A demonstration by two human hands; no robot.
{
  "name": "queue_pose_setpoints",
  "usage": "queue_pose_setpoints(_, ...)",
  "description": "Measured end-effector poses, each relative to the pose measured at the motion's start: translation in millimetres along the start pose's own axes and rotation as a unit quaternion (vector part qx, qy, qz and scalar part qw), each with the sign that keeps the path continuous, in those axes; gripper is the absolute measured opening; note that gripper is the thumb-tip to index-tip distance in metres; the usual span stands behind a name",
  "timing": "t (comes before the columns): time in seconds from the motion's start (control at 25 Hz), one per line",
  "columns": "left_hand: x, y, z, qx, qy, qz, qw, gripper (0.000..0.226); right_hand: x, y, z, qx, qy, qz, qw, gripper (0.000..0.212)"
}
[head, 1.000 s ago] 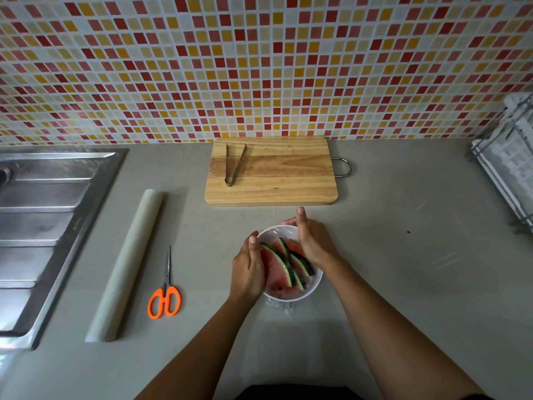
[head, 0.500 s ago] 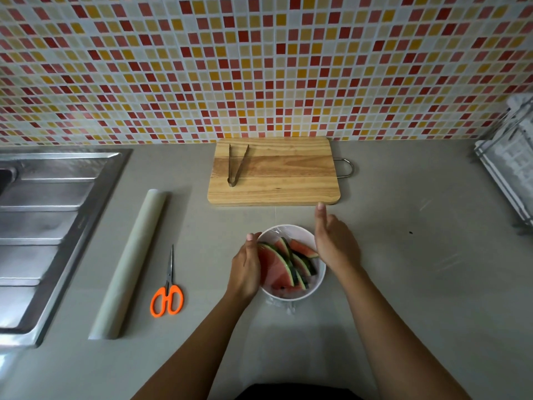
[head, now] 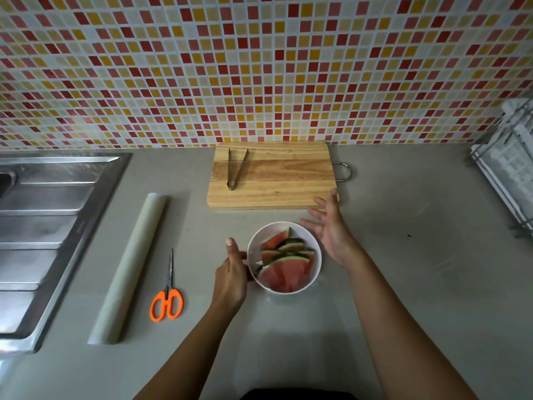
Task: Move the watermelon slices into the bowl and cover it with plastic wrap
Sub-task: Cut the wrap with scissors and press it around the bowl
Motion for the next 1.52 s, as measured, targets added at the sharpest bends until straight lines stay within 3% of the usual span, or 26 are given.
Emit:
queue_pose_setpoints(0.08,-7.7,-6.5,6.2,0.032,-0.003,-0.045,0.998,0.087,-2.1,4.1,-1.8,0.026,-0.04,-0.022,0.999,0.077)
queue_pose_setpoints(0.2,-5.0,-13.1,-1.5,0.012,0.034,-0.109,0.993,0.087,-11.4,-9.1,-13.8,-0.112,-0.05,-0.109,0.986,0.092)
queue_pose_setpoints(0.28,0.8,-4.2,-14.1,-0.016,0.044,-0.056,0.997,0.086,-18.7,-22.4,-19.9,-0.219,-0.027,-0.139,0.965,0.096)
queue_pose_setpoints(0.36,3.8,7.3,-22.6,-0.015,0.04,0.012,0.999,0.083,-25.0,-24.7,-22.9,-0.255,0.03,-0.099,0.962,0.106)
queue_pose_setpoints(0.44,4.8,10.8,-22.4,-0.012,0.024,0.033,0.999,0.083,-21.0,-22.0,-26.0,-0.196,0.082,-0.048,0.976,0.124)
queue_pose_setpoints(0.52,3.6,6.5,-14.6,-0.002,0.0,0.008,1.0,0.092,-16.3,-16.5,-24.6,-0.059,0.092,-0.022,0.994,0.11)
queue_pose_setpoints(0.6,0.7,-2.6,-7.5,0.041,-0.008,-0.046,0.998,0.094,-14.2,-11.0,-12.1,0.069,0.013,-0.022,0.997,0.092)
queue_pose_setpoints(0.68,-0.5,-8.9,-8.2,0.081,0.013,-0.091,0.992,0.095,-11.2,-9.8,-6.2,0.092,-0.064,-0.037,0.993,0.111)
queue_pose_setpoints(0.76,1.9,-8.3,-13.7,0.053,0.05,-0.102,0.992,0.09,-6.0,-6.9,-7.7,0.062,-0.101,-0.034,0.992,0.121)
queue_pose_setpoints(1.04,-6.1,31.1,-12.7,-0.067,0.064,0.007,0.996,0.068,3.3,17.3,-21.9,-0.138,-0.125,0.058,0.981,0.085)
queue_pose_setpoints(1.12,-8.8,39.4,-10.6,-0.078,0.069,0.004,0.995,0.067,4.3,21.7,-20.5,-0.219,-0.136,0.051,0.965,0.082)
queue_pose_setpoints(1.28,-6.8,47.9,-5.2,-0.04,0.089,-0.037,0.995,0.071,2.4,23.1,-13.5,-0.301,-0.132,0.042,0.944,0.096)
queue_pose_setpoints(1.52,-3.5,49.3,0.1,-0.035,0.104,-0.036,0.993,0.07,3.4,25.7,-5.0,-0.363,-0.091,0.049,0.926,0.076)
Point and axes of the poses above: each hand's wrist, its own x-axis towards the middle knuckle, its own y-axis out of the palm, z = x × y, the point moved 5 cm from there along x, towards the middle knuckle, and after that the axes turned 7 degrees about -z, right-handed, at the moved point
